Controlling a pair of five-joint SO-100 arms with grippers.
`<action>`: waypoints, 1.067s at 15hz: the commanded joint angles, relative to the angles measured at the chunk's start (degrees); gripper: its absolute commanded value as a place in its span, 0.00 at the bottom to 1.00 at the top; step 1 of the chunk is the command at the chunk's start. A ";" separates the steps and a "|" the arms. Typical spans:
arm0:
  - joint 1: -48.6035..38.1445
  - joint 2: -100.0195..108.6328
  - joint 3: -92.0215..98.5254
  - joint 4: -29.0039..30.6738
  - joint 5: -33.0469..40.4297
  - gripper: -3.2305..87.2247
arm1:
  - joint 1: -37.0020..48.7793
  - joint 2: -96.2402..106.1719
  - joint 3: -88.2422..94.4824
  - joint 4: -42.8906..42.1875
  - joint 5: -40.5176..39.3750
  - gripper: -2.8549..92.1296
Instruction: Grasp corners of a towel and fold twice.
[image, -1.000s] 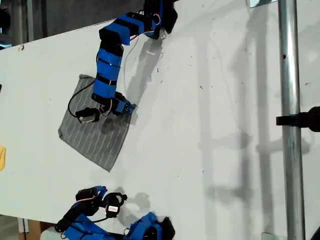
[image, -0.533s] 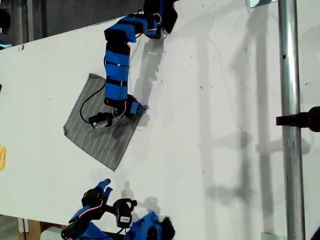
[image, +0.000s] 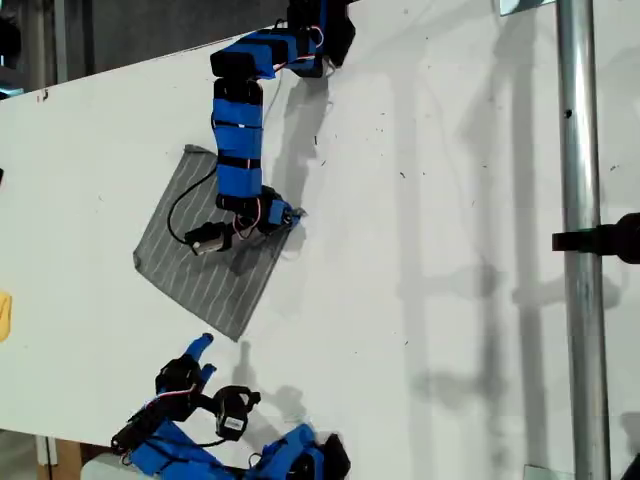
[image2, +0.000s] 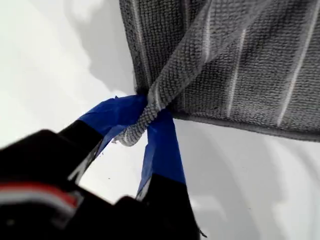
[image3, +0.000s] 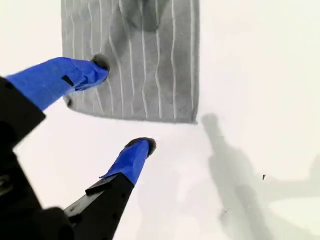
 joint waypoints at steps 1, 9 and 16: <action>-2.99 -6.59 -2.46 -5.71 2.02 0.32 | -1.58 5.36 0.09 -0.18 0.62 0.03; -1.41 -35.86 -4.48 -18.46 -3.69 0.33 | -1.14 6.42 0.09 -0.53 0.70 0.03; 2.46 -43.07 -15.73 -8.35 -6.86 0.01 | -1.05 6.33 0.18 -1.49 0.70 0.03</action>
